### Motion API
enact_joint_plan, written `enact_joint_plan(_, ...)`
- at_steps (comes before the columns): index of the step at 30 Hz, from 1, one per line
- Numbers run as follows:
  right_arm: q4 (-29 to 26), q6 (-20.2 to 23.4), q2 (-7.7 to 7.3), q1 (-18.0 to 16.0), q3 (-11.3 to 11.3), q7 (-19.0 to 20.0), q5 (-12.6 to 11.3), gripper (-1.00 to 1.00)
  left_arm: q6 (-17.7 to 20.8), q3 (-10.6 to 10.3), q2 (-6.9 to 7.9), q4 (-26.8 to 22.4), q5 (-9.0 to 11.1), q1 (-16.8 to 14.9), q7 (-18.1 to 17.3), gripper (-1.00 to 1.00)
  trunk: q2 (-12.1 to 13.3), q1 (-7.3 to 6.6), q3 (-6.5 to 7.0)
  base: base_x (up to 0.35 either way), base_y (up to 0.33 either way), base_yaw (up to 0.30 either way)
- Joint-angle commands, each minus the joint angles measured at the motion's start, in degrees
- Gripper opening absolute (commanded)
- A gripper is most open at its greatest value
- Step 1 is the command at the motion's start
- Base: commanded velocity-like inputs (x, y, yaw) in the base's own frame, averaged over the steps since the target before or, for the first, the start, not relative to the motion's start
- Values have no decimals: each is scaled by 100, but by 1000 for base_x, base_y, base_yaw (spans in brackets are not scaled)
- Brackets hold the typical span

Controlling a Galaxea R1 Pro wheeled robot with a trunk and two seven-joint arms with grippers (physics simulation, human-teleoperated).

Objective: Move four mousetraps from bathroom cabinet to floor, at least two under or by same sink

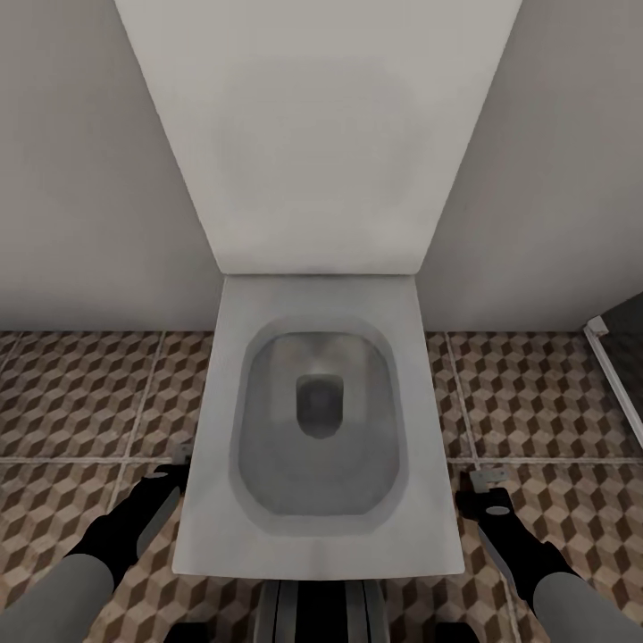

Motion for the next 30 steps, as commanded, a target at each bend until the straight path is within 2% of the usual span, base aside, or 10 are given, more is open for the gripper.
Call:
enact_joint_plan(1, -1, 52, -6, 2, 50, -36, -8, -100, 22, -40, 9, -11, 43, -3, 49, -100, -1, 0, -4, 0, 0, 0)
enact_joint_plan(22, -2, 93, -6, 2, 58, -36, 8, -100, 22, -40, 2, 109, 66, -3, 25, -100, -1, 0, -4, 0, 0, 0)
enact_joint_plan(30, -7, 90, -6, 5, 52, -36, 7, -100, -31, -42, -12, 710, 92, -3, -32, -100, -1, 0, -4, 0, 0, 0)
